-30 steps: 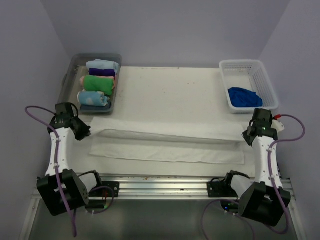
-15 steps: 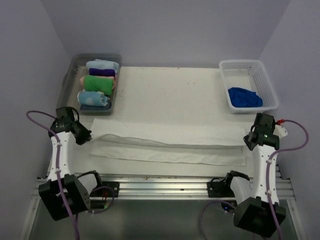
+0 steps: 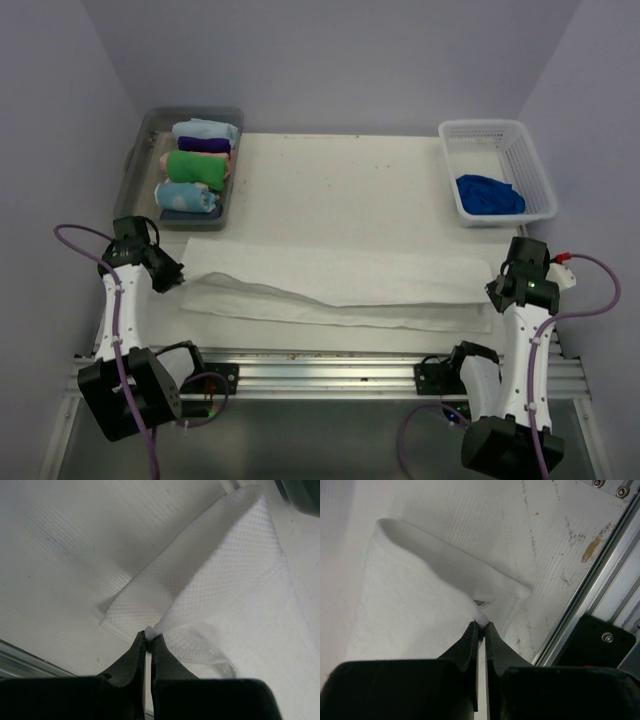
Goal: Roll the towels
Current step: Fold the towel
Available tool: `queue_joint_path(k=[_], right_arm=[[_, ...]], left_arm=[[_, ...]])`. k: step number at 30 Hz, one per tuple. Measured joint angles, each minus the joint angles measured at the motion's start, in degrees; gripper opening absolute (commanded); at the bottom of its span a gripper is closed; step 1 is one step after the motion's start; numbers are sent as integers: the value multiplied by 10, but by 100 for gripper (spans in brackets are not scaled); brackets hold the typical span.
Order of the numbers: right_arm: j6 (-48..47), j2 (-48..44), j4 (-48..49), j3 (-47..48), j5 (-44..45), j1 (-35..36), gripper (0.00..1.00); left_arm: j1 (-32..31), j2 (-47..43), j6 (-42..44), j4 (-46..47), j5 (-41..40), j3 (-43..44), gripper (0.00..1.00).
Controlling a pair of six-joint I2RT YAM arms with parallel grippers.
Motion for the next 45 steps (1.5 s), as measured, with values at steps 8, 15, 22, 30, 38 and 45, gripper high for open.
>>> queue_joint_path(k=[8, 15, 22, 30, 38, 45], right_arm=[[5, -24, -24, 0, 2, -1, 60], [-8, -30, -18, 1, -6, -1, 63], [-72, 16, 104, -11, -184, 20, 23], [-83, 184, 197, -38, -207, 200, 9], [-84, 310, 254, -76, -206, 231, 7], [-80, 361, 263, -45, -206, 234, 9]], left_arm=[[9, -17, 3, -11, -13, 0, 47], [19, -51, -4, -33, -28, 6, 86], [-66, -86, -31, 32, 22, 9, 54], [-275, 51, -75, 147, 27, -10, 21], [-281, 136, -100, 171, 14, -61, 21], [-281, 217, -106, 186, 9, -38, 22]])
